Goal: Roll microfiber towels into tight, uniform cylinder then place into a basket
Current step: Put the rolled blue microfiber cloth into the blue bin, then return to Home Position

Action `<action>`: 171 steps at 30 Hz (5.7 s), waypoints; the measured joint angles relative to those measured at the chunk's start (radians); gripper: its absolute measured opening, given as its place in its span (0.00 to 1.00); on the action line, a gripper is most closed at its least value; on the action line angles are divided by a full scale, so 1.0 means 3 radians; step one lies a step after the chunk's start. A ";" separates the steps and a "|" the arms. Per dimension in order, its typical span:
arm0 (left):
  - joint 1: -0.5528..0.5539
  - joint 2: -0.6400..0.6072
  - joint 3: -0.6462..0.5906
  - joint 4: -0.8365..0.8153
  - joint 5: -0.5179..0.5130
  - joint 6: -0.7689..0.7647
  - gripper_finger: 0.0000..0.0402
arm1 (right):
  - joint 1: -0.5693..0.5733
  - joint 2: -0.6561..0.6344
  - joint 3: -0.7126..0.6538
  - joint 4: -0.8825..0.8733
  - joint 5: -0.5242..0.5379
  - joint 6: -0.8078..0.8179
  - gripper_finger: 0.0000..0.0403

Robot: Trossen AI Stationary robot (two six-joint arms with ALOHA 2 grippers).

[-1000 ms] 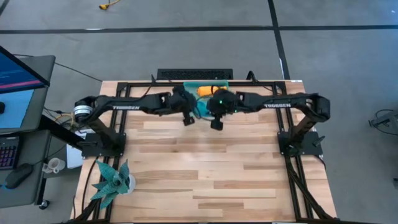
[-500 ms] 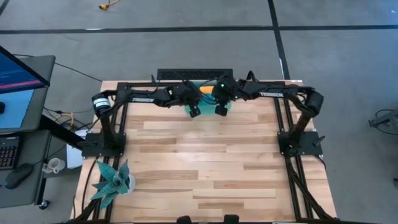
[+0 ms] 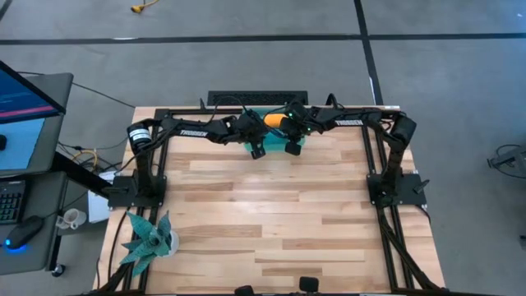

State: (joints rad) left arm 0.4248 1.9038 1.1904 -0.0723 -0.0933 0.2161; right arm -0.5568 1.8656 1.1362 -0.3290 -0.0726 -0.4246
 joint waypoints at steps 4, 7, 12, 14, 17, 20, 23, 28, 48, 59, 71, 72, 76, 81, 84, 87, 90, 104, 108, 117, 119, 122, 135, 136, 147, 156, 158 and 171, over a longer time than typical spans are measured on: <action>-0.0004 0.0000 0.0000 -0.0018 -0.0003 0.0031 0.07 | 0.0000 0.0000 0.0000 -0.0010 0.0007 -0.0007 0.07; -0.0003 0.0000 -0.0001 -0.0025 -0.0027 0.0028 0.13 | -0.0002 0.0000 -0.0001 -0.0034 0.0044 -0.0007 0.07; 0.0001 0.0000 -0.0003 -0.0057 -0.0048 0.0008 0.26 | -0.0014 0.0005 -0.0008 -0.0081 0.0083 -0.0007 0.09; 0.0000 -0.0015 -0.0003 -0.0071 -0.0095 -0.0074 0.30 | -0.0013 0.0006 -0.0008 -0.0126 0.0075 -0.0007 0.08; -0.0001 -0.0052 0.0072 -0.0158 -0.0188 -0.0103 0.33 | -0.0010 0.0005 -0.0008 -0.0168 0.0065 -0.0007 0.08; -0.0001 -0.0157 0.0207 -0.0381 -0.0254 -0.0086 0.33 | -0.0008 0.0005 -0.0008 -0.0214 0.0084 -0.0006 0.10; 0.0000 -0.0316 0.0332 -0.0651 -0.0296 -0.0073 0.34 | -0.0001 0.0005 -0.0007 -0.0221 0.0091 -0.0001 0.15; -0.0014 -0.0703 0.0421 -0.0901 -0.0320 -0.0075 0.34 | -0.0004 0.0005 0.0048 -0.0264 0.0099 0.0057 0.27; -0.0067 -0.1815 -0.0002 -0.1474 -0.0374 -0.0248 0.34 | 0.0045 -0.0010 0.0673 -0.1440 0.0123 0.0189 0.59; -0.0083 -0.2654 -0.0955 -0.1148 -0.0310 -0.0581 0.34 | 0.0208 -0.0979 0.0659 -0.1593 0.0109 0.0365 0.57; -0.0696 -0.3784 -0.2269 -0.0159 -0.0306 -0.0978 0.34 | 0.1196 -0.2648 -0.0482 -0.1282 0.0133 0.0975 0.57; -0.0761 -0.3867 -0.2340 -0.0091 -0.0320 -0.1013 0.34 | 0.1291 -0.2783 -0.0609 -0.1245 0.0167 0.1030 0.57; -0.1015 -0.4178 -0.2597 0.0104 -0.0346 -0.1045 0.34 | 0.1637 -0.3350 -0.1129 -0.0884 0.0250 0.1080 0.57; -0.1263 -0.4555 -0.3000 0.0615 -0.0354 -0.1005 0.34 | 0.1862 -0.4019 -0.1634 -0.0442 0.0250 0.1039 0.57; -0.1329 -0.4771 -0.3253 0.1056 -0.0367 -0.0837 0.34 | 0.1925 -0.4372 -0.1813 -0.0394 0.0249 0.0977 0.57; -0.1331 -0.5032 -0.3410 0.1236 -0.0365 -0.0708 0.34 | 0.1947 -0.4678 -0.1857 -0.0457 0.0248 0.0895 0.57; -0.1331 -0.5270 -0.3503 0.1196 -0.0348 -0.0620 0.34 | 0.1940 -0.4949 -0.1859 -0.0566 0.0248 0.0893 0.57; -0.1330 -0.5456 -0.3528 0.0648 -0.0402 -0.0677 0.34 | 0.1935 -0.5628 -0.2446 -0.0094 0.0253 0.0797 0.57; -0.1330 -0.5449 -0.3768 0.0914 -0.0402 -0.0701 0.34 | 0.1886 -0.5783 -0.2805 0.0543 0.0258 0.0531 0.57; -0.1325 -0.5446 -0.3928 0.0969 -0.0462 -0.0764 0.34 | 0.1468 -0.5975 -0.3432 0.0931 0.0258 0.0537 0.57; -0.1325 -0.5449 -0.3928 0.1025 -0.0462 -0.0762 0.34 | 0.1295 -0.6019 -0.3564 0.1080 0.0258 0.0615 0.57; -0.1325 -0.5514 -0.3908 0.1019 -0.0516 -0.0771 0.34 | 0.0995 -0.6107 -0.3617 0.1117 0.0251 0.0827 0.57; -0.1378 -0.6320 -0.3821 0.0790 0.0012 -0.0766 0.34 | 0.0302 -0.6203 -0.3652 0.0892 -0.0195 0.1139 0.57; -0.1377 -0.6285 -0.3835 0.0821 0.0009 -0.0762 0.34 | 0.0290 -0.6191 -0.3652 0.0889 -0.0195 0.1153 0.57; -0.1377 -0.6277 -0.3931 0.0456 -0.0441 -0.0772 0.34 | 0.0280 -0.6093 -0.3652 0.0887 -0.0192 0.1253 0.57; -0.1376 -0.6277 -0.3925 0.0432 -0.0465 -0.0846 0.34 | 0.0280 -0.6094 -0.3655 0.0922 -0.0192 0.1591 0.57; -0.1377 -0.6277 -0.3924 0.0428 -0.0465 -0.0854 0.34 | 0.0280 -0.6095 -0.3655 0.0920 -0.0192 0.1591 0.57; -0.1377 -0.6277 -0.3924 0.0416 -0.0467 -0.0899 0.34 | 0.0280 -0.6093 -0.3655 0.0922 -0.0192 0.1593 0.57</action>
State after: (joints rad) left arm 0.0117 0.0208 0.0132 0.0526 -0.2333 -0.0536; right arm -0.4728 0.0376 0.0399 -0.0525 -0.1303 0.0532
